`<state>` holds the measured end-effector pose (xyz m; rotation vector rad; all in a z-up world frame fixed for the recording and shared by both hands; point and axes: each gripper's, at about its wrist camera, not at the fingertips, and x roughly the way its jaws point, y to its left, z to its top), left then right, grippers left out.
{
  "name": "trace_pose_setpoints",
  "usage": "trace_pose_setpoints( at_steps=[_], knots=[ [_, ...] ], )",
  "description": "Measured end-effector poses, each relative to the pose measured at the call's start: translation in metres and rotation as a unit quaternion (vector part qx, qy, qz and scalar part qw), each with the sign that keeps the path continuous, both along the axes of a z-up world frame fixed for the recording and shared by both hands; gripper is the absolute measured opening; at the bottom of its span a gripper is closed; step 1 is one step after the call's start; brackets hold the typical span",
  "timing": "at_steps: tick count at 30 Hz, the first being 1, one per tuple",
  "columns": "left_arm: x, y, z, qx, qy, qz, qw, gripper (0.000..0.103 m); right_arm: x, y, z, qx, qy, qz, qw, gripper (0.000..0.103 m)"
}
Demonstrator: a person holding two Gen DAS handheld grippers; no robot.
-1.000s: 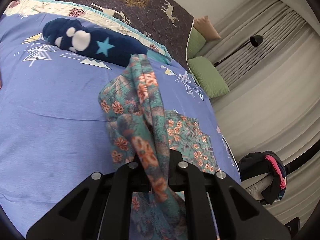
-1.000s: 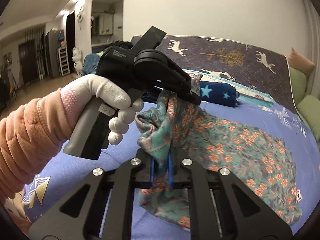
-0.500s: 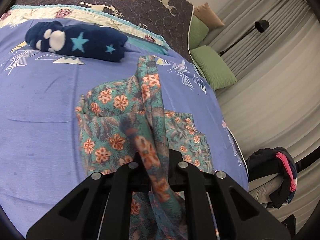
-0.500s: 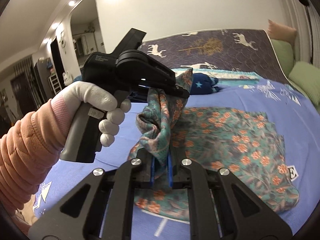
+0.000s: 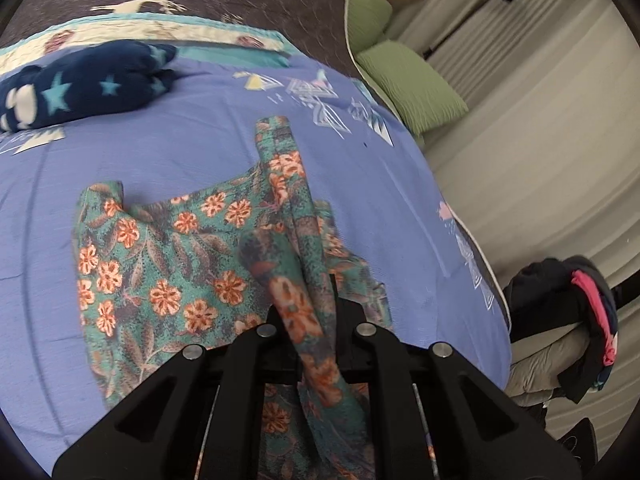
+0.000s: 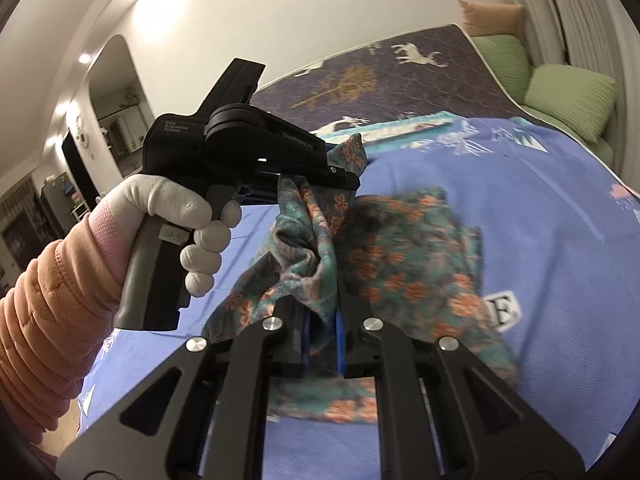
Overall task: Fold small clothes
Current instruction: 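Lay the lifted cloth back onto the shirt and open both grippers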
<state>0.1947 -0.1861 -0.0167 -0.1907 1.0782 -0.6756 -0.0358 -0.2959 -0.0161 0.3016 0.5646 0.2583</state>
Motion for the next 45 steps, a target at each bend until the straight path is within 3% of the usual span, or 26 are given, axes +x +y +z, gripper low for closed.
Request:
trace_pose_setpoints(
  at_steps=[9,11,13,17,19,25,27,29,33,36,40,45],
  knots=[
    [-0.004,-0.059,-0.020,0.040,0.005,-0.041,0.9983,0.009,-0.008,-0.047,-0.019,0.024,0.033,-0.038,0.998,0.009],
    [-0.004,-0.065,-0.025,0.055,0.007,-0.041,0.9977,0.012,-0.004,-0.053,-0.024,0.030,0.043,-0.042,0.998,0.009],
    [-0.005,-0.068,-0.027,0.058,0.006,-0.044,0.9974,0.019,0.001,-0.063,-0.034,0.044,0.069,-0.044,0.996,0.017],
    [-0.018,-0.068,-0.009,0.061,-0.043,-0.055,0.9957,0.030,0.003,-0.085,-0.055,0.099,0.111,-0.043,0.988,0.026],
    [-0.031,-0.062,0.009,0.065,-0.089,-0.055,0.9924,0.042,0.001,-0.092,-0.059,0.120,0.121,-0.036,0.985,0.027],
    [-0.080,-0.031,0.040,0.067,-0.165,-0.081,0.9807,0.050,-0.008,-0.104,-0.060,0.134,0.132,-0.010,0.982,0.029],
    [-0.097,-0.019,0.035,0.075,-0.165,-0.093,0.9790,0.050,-0.009,-0.109,-0.058,0.133,0.133,-0.004,0.982,0.033],
    [-0.113,-0.011,0.024,0.091,-0.165,-0.101,0.9770,0.050,-0.010,-0.116,-0.052,0.128,0.130,-0.010,0.983,0.049],
    [-0.145,0.011,-0.004,0.140,-0.177,-0.109,0.9680,0.057,0.006,-0.138,-0.029,0.123,0.107,-0.010,0.987,0.052],
    [-0.153,0.029,-0.026,0.129,-0.144,-0.092,0.9767,0.057,0.036,-0.149,-0.021,0.134,0.097,0.014,0.986,0.052],
    [-0.156,0.042,-0.036,0.103,-0.129,-0.067,0.9840,0.057,0.105,-0.152,-0.030,0.108,0.131,-0.001,0.985,0.016],
    [-0.158,0.044,-0.037,0.096,-0.133,-0.065,0.9843,0.057,0.182,-0.143,-0.061,0.040,0.199,0.008,0.979,0.014]
  ],
)
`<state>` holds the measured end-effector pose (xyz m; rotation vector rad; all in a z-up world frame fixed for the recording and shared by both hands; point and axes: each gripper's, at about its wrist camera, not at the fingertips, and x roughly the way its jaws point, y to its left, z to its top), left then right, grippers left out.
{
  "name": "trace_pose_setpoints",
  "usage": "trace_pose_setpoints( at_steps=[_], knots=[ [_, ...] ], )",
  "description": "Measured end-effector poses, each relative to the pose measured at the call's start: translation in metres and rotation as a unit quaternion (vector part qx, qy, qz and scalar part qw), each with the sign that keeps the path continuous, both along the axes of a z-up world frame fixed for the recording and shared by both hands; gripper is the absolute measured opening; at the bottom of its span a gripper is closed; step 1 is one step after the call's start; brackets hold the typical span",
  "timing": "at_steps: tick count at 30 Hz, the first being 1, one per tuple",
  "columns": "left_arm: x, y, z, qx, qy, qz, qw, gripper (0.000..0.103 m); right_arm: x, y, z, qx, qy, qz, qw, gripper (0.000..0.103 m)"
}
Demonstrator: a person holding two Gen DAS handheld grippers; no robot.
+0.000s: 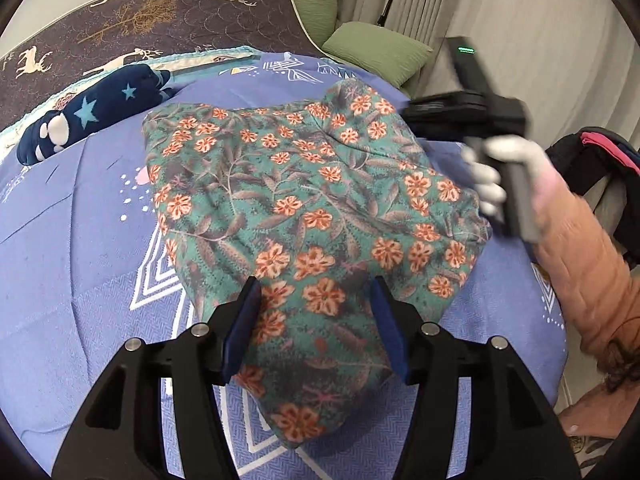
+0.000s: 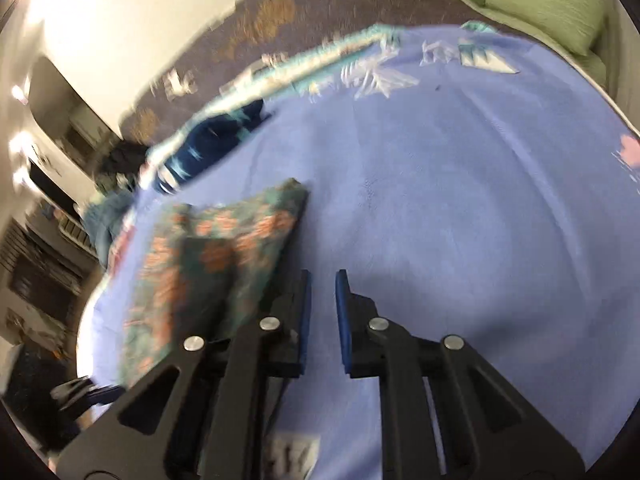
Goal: Fold small clothes
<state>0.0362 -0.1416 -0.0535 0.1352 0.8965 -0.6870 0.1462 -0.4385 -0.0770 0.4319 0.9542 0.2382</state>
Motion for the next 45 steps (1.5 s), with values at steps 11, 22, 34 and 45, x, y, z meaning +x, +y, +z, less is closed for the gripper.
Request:
trace_pose_setpoints(
  at_steps=[11,22,34,45],
  knots=[
    [-0.001,0.001,-0.008,-0.013,0.004,-0.004,0.9999,0.059,0.046,0.036,0.002,0.003,-0.004,0.111,0.994,0.063],
    [-0.001,-0.003,-0.010,-0.007,-0.002,-0.011,0.9999,0.063,0.054,0.047,0.018,0.086,-0.042,0.140,0.985,0.063],
    [-0.001,-0.002,-0.011,-0.008,-0.003,-0.011,0.9999,0.063,0.062,0.016,0.025,0.075,-0.062,0.029,0.995,0.000],
    [-0.003,-0.001,-0.009,-0.011,-0.004,-0.004,0.9999,0.063,0.007,0.014,0.038,0.023,-0.069,0.050,0.996,0.004]
  ],
)
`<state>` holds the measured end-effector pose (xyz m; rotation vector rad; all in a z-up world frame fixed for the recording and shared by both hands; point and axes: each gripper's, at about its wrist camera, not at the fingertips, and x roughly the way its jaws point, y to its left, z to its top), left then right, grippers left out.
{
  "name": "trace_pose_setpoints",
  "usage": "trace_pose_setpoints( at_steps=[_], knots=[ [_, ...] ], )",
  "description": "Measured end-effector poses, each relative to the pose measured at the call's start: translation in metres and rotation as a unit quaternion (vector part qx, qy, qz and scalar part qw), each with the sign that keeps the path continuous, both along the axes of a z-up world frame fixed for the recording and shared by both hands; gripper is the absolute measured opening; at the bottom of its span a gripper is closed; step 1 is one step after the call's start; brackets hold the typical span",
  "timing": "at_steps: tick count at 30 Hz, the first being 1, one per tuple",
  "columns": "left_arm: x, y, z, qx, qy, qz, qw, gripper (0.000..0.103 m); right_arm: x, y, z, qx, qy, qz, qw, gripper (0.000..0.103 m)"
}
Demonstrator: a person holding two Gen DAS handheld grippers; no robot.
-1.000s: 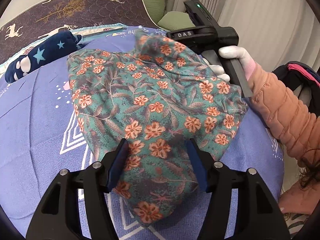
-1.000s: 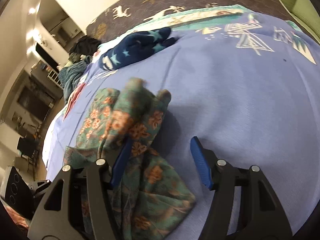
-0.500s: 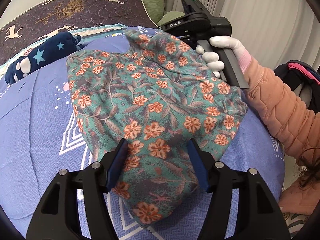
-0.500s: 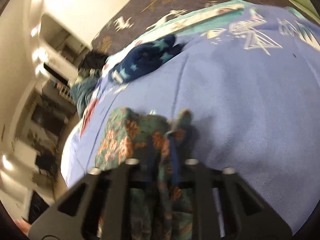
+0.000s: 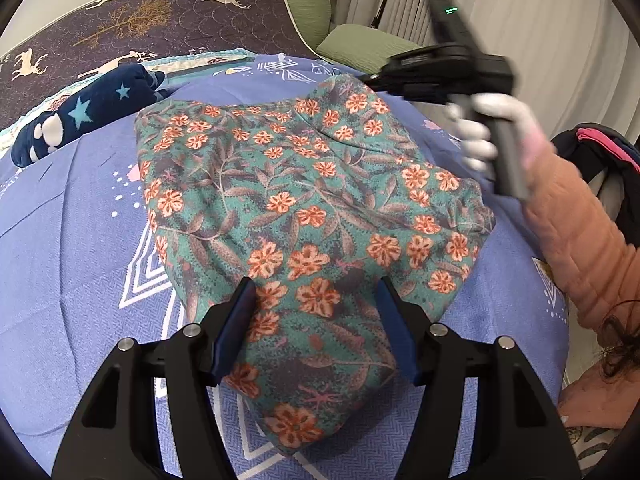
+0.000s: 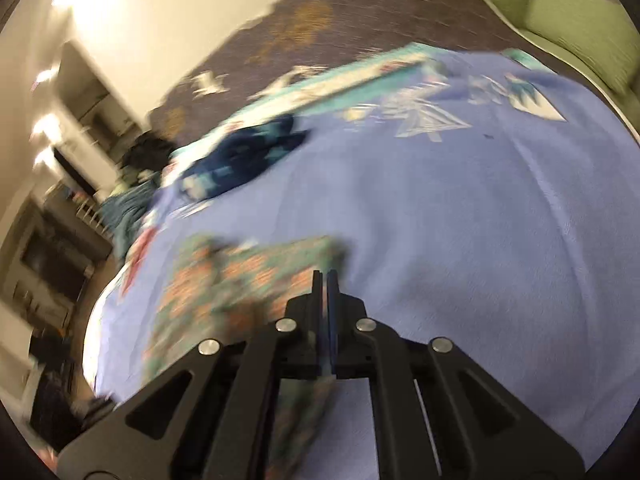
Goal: Fold small clothes
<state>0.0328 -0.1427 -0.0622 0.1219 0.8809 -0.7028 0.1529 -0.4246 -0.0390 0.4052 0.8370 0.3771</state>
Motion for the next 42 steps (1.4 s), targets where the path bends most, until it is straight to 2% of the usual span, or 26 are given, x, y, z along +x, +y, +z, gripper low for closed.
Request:
trace_pose_setpoints(
  at_steps=[2,5,7,9,10,11,12,13,14,15,16,19,23,26,28,29,31,33,35,38,40,42],
  knots=[
    [-0.002,0.002,0.002,-0.003,0.000,0.003,1.0000,0.063,-0.027,0.017,0.014,0.017,-0.021,0.041,0.999,0.005],
    [-0.005,0.007,0.005,-0.010,-0.001,0.010,0.9999,0.063,-0.074,0.047,0.034,0.056,-0.061,0.120,0.989,0.019],
    [-0.010,0.013,0.009,-0.012,-0.005,0.014,0.9998,0.063,-0.097,0.064,0.034,0.051,-0.071,0.150,0.985,0.024],
    [-0.017,0.019,0.012,-0.009,-0.012,0.016,0.9998,0.063,-0.111,0.068,0.024,-0.009,-0.063,0.127,0.990,0.024],
    [-0.022,0.024,0.013,-0.007,-0.015,0.017,0.9997,0.063,-0.113,0.064,0.017,-0.017,-0.050,0.116,0.992,0.024],
    [-0.025,0.028,0.013,-0.005,-0.015,0.018,0.9997,0.063,-0.113,0.056,0.007,-0.020,-0.030,0.099,0.994,0.023],
    [-0.028,0.033,0.009,0.003,-0.012,0.022,0.9997,0.063,-0.109,0.046,-0.011,-0.049,0.008,0.059,0.997,0.021],
    [-0.027,0.037,0.004,0.011,-0.004,0.029,0.9995,0.063,-0.106,0.040,-0.027,-0.088,0.040,0.026,0.995,0.031],
    [-0.026,0.042,-0.002,0.021,0.007,0.040,0.9990,0.063,-0.105,0.033,-0.040,-0.095,0.061,0.006,0.994,0.030],
    [-0.025,0.047,-0.009,0.030,0.021,0.055,0.9978,0.063,-0.111,0.025,-0.041,-0.054,0.051,-0.006,0.997,0.030],
    [-0.025,0.056,-0.015,0.021,0.038,0.070,0.9966,0.063,-0.115,0.022,-0.038,-0.043,0.053,-0.012,0.998,0.030],
    [-0.033,0.069,-0.012,-0.001,0.043,0.084,0.9956,0.063,-0.133,0.030,-0.014,-0.061,0.003,-0.021,0.998,0.029],
    [-0.047,0.072,-0.003,0.000,0.033,0.072,0.9968,0.063,-0.150,0.046,0.004,-0.039,-0.031,0.012,0.999,0.029],
    [-0.048,0.074,0.005,-0.036,0.036,0.070,0.9962,0.063,-0.167,0.056,0.012,-0.007,-0.057,0.052,0.997,0.029],
    [-0.045,0.071,0.006,-0.046,0.033,0.075,0.9956,0.063,-0.169,0.064,0.006,0.008,-0.054,0.075,0.996,0.031],
    [-0.042,0.069,0.004,-0.038,0.035,0.078,0.9956,0.063,-0.164,0.068,-0.001,-0.008,-0.037,0.071,0.997,0.031],
    [-0.031,0.065,-0.016,0.021,0.056,0.101,0.9931,0.062,-0.155,0.073,-0.031,-0.084,0.033,0.045,0.995,0.029],
    [-0.033,0.067,-0.020,0.019,0.048,0.103,0.9933,0.062,-0.162,0.072,-0.034,-0.074,0.012,0.040,0.996,0.029],
    [-0.038,0.067,-0.015,0.019,0.040,0.097,0.9943,0.061,-0.166,0.074,-0.030,-0.079,0.013,0.034,0.996,0.030],
    [-0.041,0.071,-0.005,-0.008,0.040,0.084,0.9957,0.044,-0.172,0.076,-0.024,-0.085,0.011,0.029,0.996,0.030],
    [-0.039,0.074,0.008,-0.037,0.029,0.078,0.9958,0.024,-0.170,0.078,-0.016,-0.081,0.005,0.024,0.996,0.030],
    [-0.032,0.074,0.021,-0.069,0.019,0.074,0.9947,0.016,-0.174,0.075,-0.008,-0.064,-0.016,0.025,0.997,0.030]
  ],
)
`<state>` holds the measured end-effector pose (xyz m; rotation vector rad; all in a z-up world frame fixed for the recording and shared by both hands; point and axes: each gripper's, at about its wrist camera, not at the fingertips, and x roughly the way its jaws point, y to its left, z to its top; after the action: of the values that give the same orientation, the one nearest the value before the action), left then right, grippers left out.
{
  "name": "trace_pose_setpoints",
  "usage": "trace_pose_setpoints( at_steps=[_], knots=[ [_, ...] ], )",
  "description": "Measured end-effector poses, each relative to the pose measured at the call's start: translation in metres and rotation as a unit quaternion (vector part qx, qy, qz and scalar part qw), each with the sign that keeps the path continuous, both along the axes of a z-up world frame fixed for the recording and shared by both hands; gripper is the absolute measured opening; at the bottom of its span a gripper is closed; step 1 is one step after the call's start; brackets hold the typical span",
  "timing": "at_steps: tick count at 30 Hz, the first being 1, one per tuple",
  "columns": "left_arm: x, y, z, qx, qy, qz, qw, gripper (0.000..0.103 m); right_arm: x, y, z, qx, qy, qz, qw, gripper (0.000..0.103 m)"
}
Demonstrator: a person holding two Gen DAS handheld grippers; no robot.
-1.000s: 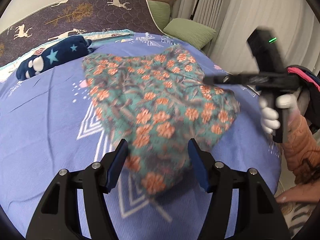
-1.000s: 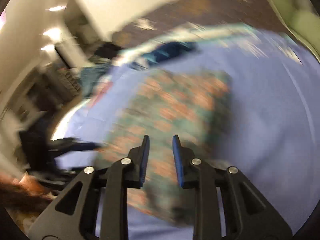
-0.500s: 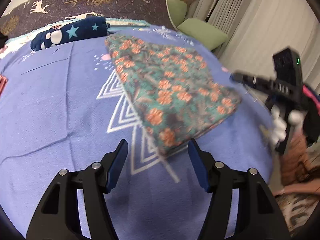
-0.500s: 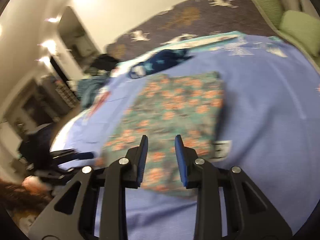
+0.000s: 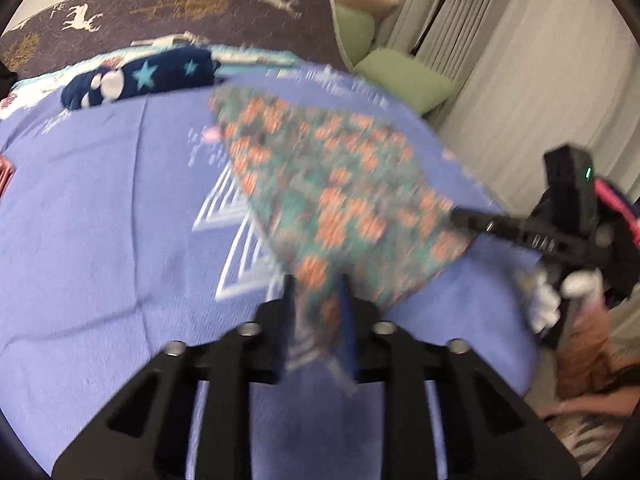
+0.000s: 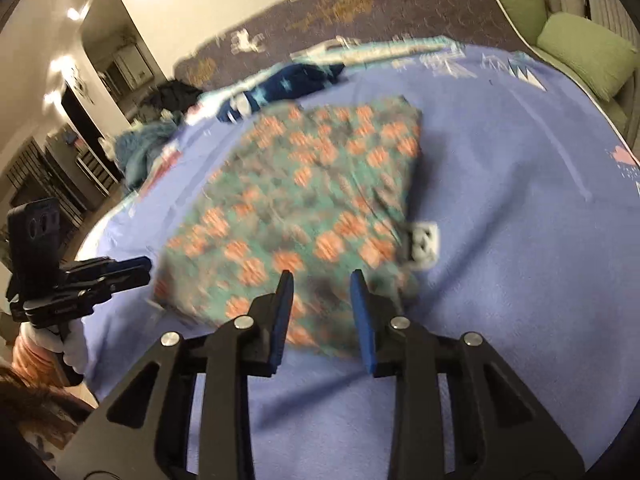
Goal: Fold small clothes
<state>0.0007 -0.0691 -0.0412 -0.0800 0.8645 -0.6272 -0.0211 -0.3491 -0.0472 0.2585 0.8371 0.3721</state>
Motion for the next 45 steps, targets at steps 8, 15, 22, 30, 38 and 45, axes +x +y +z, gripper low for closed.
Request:
trace_pose_setpoints(
  at_steps=[8,15,22,30,38,45],
  knots=[
    [0.034,-0.032,-0.031,0.040,0.013,0.004,0.9991,0.013,0.022,0.022,0.000,0.011,-0.009,0.032,0.999,0.043],
    [0.035,-0.028,-0.027,0.027,0.019,-0.003,0.9994,0.013,0.031,0.022,-0.017,-0.006,0.021,0.025,0.999,0.041],
    [0.038,-0.039,-0.018,0.028,0.012,-0.033,0.9990,0.014,0.033,0.004,-0.002,0.013,-0.003,-0.007,1.000,0.042],
    [0.050,-0.029,-0.023,-0.005,0.044,-0.015,0.9989,0.018,0.034,-0.022,-0.013,0.025,0.016,-0.042,0.999,0.049],
    [0.089,-0.004,-0.015,-0.014,0.036,0.045,0.9982,0.051,0.067,-0.055,-0.017,0.030,0.040,-0.065,0.997,0.068],
    [0.113,-0.017,-0.039,-0.018,0.079,0.018,0.9966,0.051,0.089,-0.043,-0.033,0.029,0.054,-0.021,0.998,0.071]
  ],
)
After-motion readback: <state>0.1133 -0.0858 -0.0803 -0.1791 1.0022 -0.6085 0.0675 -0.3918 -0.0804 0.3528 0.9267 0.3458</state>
